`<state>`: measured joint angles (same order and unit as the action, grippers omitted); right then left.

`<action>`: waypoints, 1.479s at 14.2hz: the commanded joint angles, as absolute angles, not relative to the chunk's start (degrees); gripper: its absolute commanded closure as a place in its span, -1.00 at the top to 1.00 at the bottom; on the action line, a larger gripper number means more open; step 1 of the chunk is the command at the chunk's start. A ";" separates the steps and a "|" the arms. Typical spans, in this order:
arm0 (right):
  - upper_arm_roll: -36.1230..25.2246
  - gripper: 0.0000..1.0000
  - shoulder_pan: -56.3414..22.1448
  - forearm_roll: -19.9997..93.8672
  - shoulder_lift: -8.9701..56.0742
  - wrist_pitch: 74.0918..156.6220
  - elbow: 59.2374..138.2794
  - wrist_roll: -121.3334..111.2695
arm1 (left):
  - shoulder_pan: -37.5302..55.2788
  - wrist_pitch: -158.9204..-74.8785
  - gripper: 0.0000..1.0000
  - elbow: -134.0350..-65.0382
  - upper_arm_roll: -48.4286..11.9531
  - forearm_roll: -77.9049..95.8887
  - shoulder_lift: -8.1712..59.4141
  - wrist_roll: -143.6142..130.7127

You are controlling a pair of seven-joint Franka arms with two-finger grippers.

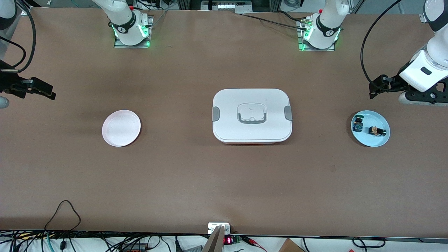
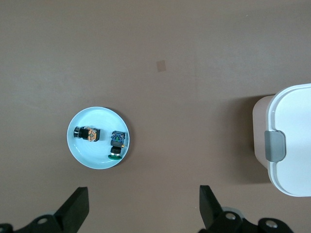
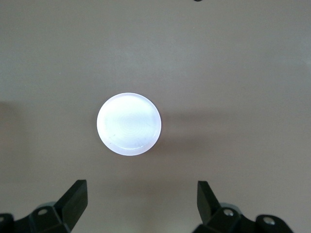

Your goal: Transfer orange switch to right arm and place

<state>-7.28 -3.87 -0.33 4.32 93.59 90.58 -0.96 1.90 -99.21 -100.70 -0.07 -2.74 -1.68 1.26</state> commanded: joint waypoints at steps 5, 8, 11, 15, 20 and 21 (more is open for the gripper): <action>-7.38 1.00 -3.96 0.09 3.78 92.64 90.09 -0.26 | 2.20 -97.82 1.00 -99.23 0.26 -2.99 -0.97 1.76; -7.38 1.00 -3.96 0.09 3.78 92.64 90.09 -0.26 | 2.20 -97.47 1.00 -98.70 0.35 -2.90 -0.62 1.58; -7.38 1.00 -3.96 0.09 3.87 92.64 90.09 -0.26 | 2.37 -96.77 1.00 -98.00 0.18 -2.99 -0.09 1.49; -7.38 1.00 -3.96 0.09 3.87 92.64 90.09 -0.26 | 2.29 -95.98 1.00 -97.65 0.18 -2.90 0.26 1.49; -7.38 1.00 -3.96 0.09 3.87 92.64 90.09 -0.26 | 1.67 -93.34 1.00 -94.05 0.70 -1.93 4.38 1.50; -7.38 1.00 -3.96 0.09 3.87 92.64 90.09 -0.35 | 0.89 -93.08 1.00 -94.04 0.70 -2.11 5.35 1.58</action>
